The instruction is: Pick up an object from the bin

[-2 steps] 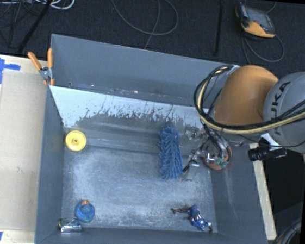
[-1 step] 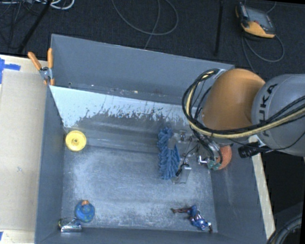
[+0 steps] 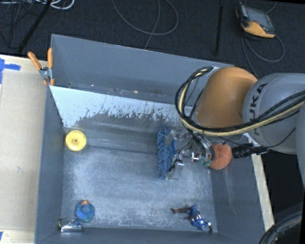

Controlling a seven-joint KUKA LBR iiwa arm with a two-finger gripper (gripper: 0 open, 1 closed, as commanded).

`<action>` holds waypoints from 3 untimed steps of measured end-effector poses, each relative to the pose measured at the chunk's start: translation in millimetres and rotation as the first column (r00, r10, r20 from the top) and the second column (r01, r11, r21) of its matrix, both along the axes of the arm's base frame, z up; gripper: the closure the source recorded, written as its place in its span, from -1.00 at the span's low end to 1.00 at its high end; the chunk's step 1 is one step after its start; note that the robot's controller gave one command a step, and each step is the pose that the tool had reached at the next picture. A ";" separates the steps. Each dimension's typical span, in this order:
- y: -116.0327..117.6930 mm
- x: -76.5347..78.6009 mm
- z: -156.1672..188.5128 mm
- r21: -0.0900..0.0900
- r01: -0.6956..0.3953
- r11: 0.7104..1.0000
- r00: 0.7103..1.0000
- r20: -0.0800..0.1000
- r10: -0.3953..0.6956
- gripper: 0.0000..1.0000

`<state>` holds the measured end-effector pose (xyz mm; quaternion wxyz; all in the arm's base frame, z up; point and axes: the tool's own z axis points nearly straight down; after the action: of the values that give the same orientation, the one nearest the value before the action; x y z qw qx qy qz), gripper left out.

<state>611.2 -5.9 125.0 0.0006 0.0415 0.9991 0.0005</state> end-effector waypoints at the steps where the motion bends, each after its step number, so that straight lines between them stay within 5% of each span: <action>1: -10.1 -19.3 -20.4 -0.001 0.008 1.000 1.000 -0.002 -0.008 1.00; 3: -5.1 -13.0 -0.4 0.000 0.018 1.000 1.000 -0.001 -0.018 1.00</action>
Offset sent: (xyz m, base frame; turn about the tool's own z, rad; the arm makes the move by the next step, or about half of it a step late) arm 0.0000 0.0000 0.0000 0.0000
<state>598.2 -11.0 124.6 0.0000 0.0504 0.9987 0.0003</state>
